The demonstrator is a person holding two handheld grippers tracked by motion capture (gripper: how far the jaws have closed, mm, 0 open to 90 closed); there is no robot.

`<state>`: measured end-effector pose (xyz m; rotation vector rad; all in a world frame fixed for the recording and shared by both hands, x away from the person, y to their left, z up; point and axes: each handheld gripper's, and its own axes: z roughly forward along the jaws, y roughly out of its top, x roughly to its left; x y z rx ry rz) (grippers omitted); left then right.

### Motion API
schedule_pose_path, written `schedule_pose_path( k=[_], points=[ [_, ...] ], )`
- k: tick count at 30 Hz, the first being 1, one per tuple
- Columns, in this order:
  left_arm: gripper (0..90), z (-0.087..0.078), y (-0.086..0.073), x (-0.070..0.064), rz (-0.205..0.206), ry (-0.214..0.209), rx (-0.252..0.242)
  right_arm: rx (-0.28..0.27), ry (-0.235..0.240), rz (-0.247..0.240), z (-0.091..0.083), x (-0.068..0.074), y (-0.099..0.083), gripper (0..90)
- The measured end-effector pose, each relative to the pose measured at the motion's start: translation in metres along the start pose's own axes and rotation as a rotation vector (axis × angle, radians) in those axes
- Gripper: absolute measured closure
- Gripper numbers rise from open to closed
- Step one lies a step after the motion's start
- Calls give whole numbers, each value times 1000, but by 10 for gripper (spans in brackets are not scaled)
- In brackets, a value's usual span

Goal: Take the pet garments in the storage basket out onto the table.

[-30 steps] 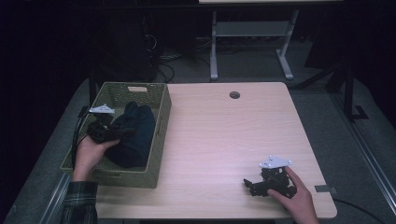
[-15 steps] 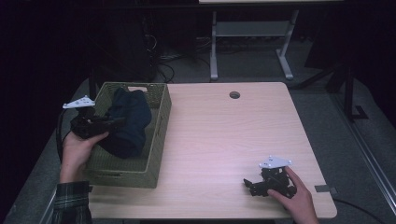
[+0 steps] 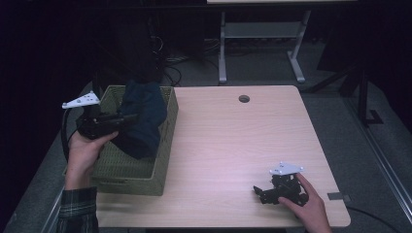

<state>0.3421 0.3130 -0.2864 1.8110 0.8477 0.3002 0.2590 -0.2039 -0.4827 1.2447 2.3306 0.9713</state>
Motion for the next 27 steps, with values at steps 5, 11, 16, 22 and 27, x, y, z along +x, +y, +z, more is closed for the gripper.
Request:
schedule_pose_path(
  k=[5, 11, 16, 22, 27],
  points=[
    [710, 4, 9, -12, 18, -32, -32, 0, 0, 0, 0, 0, 0, 0],
    [710, 15, 18, -24, 41, -74, -43, 0, 1, 0, 0, 0, 0, 0],
    [710, 27, 22, -34, 51, -111, -39, 0, 1, 0, 0, 0, 0, 0],
    [710, 45, 27, -46, 72, -145, -25, -1, 1, 0, 0, 0, 0, 0],
    [710, 59, 31, -58, 90, -175, -19, 0, 1, 0, 0, 0, 0, 0]
  ],
)
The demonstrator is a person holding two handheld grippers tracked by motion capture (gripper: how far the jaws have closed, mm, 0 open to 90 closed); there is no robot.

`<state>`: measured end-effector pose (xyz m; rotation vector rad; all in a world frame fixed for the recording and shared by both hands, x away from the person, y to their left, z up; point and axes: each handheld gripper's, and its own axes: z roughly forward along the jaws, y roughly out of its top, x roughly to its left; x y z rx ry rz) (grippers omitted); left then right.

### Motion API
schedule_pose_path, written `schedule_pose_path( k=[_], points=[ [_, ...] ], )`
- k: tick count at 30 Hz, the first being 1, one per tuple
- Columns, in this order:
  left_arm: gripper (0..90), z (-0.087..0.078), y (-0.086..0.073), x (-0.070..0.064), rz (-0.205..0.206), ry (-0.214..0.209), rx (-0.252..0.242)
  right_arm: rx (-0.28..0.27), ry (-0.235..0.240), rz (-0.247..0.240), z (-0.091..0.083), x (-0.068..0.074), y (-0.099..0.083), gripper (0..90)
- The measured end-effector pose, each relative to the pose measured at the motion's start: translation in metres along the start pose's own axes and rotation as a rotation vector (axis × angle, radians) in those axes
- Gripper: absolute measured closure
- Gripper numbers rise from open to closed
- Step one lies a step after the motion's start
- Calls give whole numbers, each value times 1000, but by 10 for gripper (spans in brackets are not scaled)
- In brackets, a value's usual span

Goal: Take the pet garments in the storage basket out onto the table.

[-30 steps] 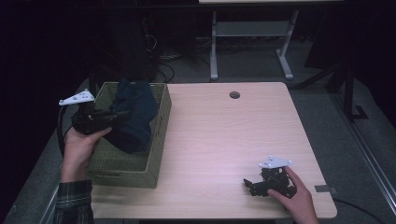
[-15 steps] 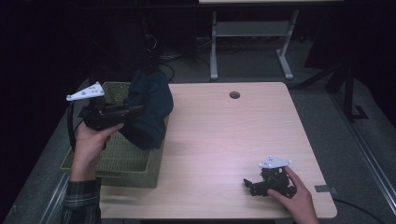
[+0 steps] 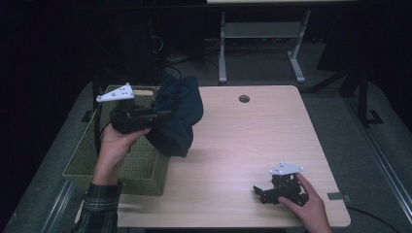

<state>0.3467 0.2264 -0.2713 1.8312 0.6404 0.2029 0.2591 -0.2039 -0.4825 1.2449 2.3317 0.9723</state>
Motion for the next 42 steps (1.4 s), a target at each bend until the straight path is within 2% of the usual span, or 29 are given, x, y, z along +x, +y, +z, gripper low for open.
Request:
schedule_pose_path(
  k=[11, 27, 37, 42],
  points=[
    [710, 37, 5, -16, 33, -60, 35, 2, 1, 4, 0, 0, 0, 0],
    [710, 86, 5, -27, 49, -132, 86, 0, 1, 1, 0, 0, 0, 0],
    [710, 117, -2, -30, 49, -145, 134, 0, 1, 1, 0, 0, 0, 0],
    [710, 139, -10, -34, 55, -140, 179, 0, 1, 1, 0, 0, 0, 0]
  ],
)
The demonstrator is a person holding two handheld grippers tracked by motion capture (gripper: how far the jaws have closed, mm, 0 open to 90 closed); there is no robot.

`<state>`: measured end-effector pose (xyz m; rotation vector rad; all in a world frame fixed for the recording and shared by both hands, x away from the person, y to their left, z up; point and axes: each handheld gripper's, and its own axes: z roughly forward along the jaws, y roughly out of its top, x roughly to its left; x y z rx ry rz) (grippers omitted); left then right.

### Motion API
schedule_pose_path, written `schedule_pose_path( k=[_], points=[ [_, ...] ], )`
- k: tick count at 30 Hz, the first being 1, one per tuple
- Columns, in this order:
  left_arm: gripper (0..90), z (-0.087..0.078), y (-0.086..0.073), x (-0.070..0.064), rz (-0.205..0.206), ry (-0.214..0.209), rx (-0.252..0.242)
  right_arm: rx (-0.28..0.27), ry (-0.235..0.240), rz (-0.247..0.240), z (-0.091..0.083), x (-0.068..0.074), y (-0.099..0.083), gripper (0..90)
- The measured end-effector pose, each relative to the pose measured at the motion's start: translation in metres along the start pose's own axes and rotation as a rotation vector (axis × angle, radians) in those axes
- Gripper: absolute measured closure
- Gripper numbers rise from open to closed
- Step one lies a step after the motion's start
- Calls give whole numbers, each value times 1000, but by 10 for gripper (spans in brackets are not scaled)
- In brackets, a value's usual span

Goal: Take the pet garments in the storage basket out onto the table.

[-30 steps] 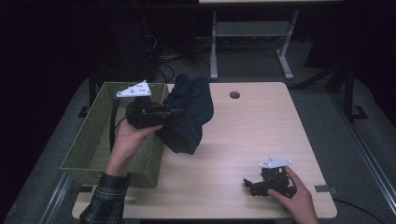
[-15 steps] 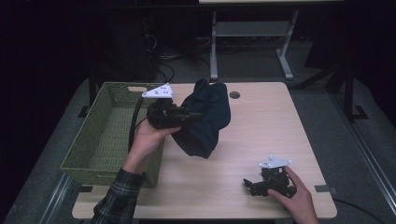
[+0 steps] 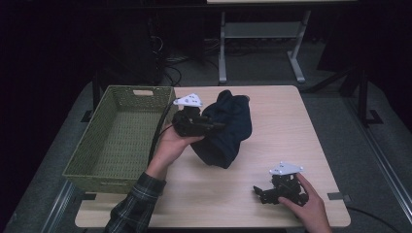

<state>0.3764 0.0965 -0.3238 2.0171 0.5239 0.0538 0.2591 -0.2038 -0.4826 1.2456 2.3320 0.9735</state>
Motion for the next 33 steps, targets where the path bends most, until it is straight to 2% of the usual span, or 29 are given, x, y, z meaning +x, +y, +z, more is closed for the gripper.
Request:
schedule_pose_path(
  k=[6, 10, 18, 23, 25, 27, 33],
  points=[
    [710, 28, -4, 0, -1, -7, 43, -1, 0, 1, 0, 0, 0, 0],
    [709, 47, -7, 2, 5, 10, 80, -1, 0, 0, 0, 0, 0, 0],
    [706, 83, -22, 9, -12, 1, 151, -1, 1, 3, 0, 0, 0, 0],
    [687, 103, -29, 13, -19, 6, 178, 0, 1, 5, 0, 0, 0, 0],
    [645, 110, -32, 14, -18, 17, 182, 0, 1, 5, 0, 0, 0, 0],
    [537, 114, -33, 13, 12, 34, 206, -1, 0, 2, 0, 0, 0, 0],
    [260, 113, -33, 8, 37, 92, 213, 0, 1, 3, 0, 0, 0, 0]
  ],
)
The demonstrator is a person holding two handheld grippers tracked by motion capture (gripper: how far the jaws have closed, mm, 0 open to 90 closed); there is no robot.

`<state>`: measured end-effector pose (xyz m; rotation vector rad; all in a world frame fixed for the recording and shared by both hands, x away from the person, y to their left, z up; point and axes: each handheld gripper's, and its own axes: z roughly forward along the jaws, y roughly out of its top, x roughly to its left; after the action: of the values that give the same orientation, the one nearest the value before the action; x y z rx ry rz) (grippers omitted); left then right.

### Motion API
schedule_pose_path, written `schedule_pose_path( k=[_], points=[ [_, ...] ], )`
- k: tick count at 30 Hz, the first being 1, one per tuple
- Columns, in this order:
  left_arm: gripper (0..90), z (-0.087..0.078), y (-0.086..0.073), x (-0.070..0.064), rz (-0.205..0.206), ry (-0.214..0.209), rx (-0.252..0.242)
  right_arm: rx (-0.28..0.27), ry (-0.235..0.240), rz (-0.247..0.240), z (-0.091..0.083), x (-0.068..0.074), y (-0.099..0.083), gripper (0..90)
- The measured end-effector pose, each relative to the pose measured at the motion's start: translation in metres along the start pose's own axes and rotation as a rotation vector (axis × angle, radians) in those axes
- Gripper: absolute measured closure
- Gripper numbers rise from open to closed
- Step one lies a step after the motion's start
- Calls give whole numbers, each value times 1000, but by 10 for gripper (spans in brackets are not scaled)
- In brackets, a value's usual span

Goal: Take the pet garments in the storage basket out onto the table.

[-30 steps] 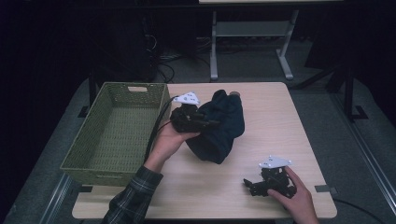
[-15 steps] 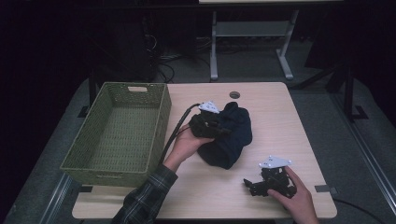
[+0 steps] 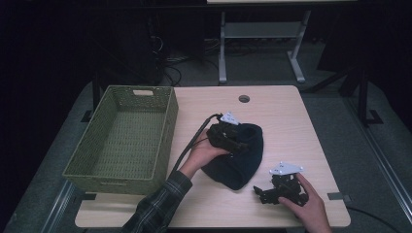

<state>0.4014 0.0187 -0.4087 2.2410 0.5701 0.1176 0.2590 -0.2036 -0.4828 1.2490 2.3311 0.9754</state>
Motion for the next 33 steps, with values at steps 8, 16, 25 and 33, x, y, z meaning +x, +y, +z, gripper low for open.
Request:
schedule_pose_path(
  k=[8, 16, 25, 33],
  points=[
    [150, -18, -1, -5, -11, 16, -36, 1, 0, 2, 0, 0, 0, 0],
    [131, -41, -7, -15, -2, 46, -87, 2, 0, -1, 0, 0, 0, 0],
    [130, -57, -30, -25, -25, 74, -97, 2, 0, -1, 0, 0, 0, 0],
    [129, -64, -54, -37, -24, 105, -88, 2, -1, -2, 0, 0, 0, 0]
  ],
)
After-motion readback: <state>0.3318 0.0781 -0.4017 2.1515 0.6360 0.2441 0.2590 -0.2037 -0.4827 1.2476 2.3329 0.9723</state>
